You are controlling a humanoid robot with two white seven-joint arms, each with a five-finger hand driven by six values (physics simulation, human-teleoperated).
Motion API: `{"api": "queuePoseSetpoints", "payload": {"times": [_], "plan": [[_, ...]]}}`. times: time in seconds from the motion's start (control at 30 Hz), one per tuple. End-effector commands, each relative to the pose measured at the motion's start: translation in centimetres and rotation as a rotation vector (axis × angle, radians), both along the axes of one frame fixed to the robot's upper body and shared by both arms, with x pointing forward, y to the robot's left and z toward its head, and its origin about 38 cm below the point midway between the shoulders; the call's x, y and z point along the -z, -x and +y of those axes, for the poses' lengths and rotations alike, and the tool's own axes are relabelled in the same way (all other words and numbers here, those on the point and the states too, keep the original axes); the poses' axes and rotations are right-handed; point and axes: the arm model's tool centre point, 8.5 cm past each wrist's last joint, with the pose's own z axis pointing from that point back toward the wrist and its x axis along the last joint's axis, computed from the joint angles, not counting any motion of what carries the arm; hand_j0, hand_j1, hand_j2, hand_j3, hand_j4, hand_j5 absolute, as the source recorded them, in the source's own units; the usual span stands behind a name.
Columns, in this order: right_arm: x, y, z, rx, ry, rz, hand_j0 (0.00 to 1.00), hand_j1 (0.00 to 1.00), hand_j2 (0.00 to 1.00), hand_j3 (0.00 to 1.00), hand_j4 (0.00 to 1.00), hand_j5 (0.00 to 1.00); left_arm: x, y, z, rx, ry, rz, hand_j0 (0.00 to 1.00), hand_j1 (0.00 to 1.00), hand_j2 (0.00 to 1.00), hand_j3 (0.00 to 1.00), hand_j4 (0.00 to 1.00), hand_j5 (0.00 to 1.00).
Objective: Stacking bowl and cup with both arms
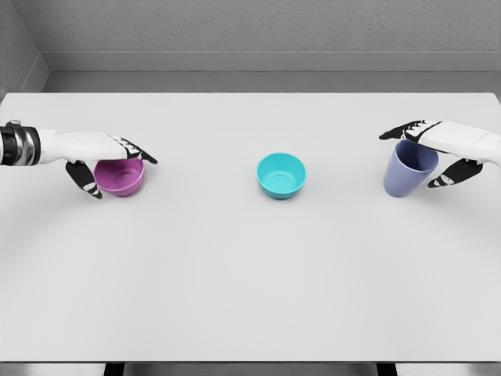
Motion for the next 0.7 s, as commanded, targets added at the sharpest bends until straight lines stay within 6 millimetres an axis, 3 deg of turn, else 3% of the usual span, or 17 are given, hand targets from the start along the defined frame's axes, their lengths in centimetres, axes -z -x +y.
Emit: {"api": "queuePoseSetpoints", "payload": {"times": [0.0,0.67], "plan": [[-0.08,0.0,-0.03,0.003,-0.006,0.0,1.0,1.0,1.0,1.0,1.0,1.0,-0.28,-0.11,0.04,-0.005,0.008,-0.005,1.0,1.0,1.0,1.0,1.0,1.0],[-0.09,-0.06,-0.05,0.005,-0.007,0.0,1.0,1.0,1.0,1.0,1.0,1.0,0.19,-0.24,-0.18,-0.009,0.011,0.003,0.99,0.99,0.99,0.99,0.99,0.99]]}}
